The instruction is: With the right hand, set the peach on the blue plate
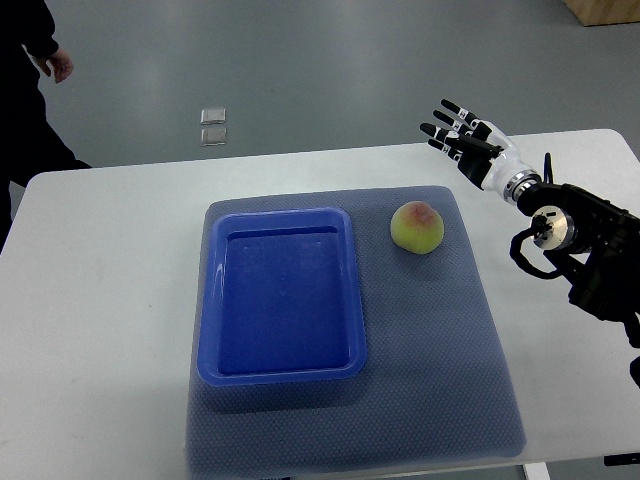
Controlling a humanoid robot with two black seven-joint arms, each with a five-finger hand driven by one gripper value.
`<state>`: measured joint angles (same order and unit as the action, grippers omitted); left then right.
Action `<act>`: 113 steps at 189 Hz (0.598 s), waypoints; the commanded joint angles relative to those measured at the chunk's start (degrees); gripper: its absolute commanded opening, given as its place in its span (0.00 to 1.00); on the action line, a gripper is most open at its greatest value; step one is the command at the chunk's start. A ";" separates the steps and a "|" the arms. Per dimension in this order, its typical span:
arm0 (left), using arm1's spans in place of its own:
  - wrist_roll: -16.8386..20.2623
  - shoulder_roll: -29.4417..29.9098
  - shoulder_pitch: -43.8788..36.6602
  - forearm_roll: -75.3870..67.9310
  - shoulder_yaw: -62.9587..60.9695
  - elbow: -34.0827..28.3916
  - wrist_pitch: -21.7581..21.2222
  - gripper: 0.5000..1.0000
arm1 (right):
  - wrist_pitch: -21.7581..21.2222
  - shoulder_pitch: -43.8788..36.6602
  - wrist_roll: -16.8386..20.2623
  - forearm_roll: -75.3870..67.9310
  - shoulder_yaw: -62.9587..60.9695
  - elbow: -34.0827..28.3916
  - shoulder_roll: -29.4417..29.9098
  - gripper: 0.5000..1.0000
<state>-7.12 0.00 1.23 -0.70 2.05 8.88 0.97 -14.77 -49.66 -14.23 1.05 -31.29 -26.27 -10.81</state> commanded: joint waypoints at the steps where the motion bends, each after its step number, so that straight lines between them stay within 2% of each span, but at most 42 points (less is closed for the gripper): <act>1: 0.00 0.00 0.00 0.00 0.14 -0.01 -0.09 1.00 | -0.08 0.00 -0.01 0.00 0.00 -0.01 -0.18 0.86; 113: 0.00 0.00 0.00 0.18 0.06 -0.10 0.00 1.00 | -0.69 -0.26 0.08 0.00 0.00 -0.01 -0.35 0.86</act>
<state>-7.12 0.00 1.23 -0.50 2.13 8.86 0.96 -15.47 -49.75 -14.09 1.05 -31.23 -26.27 -11.15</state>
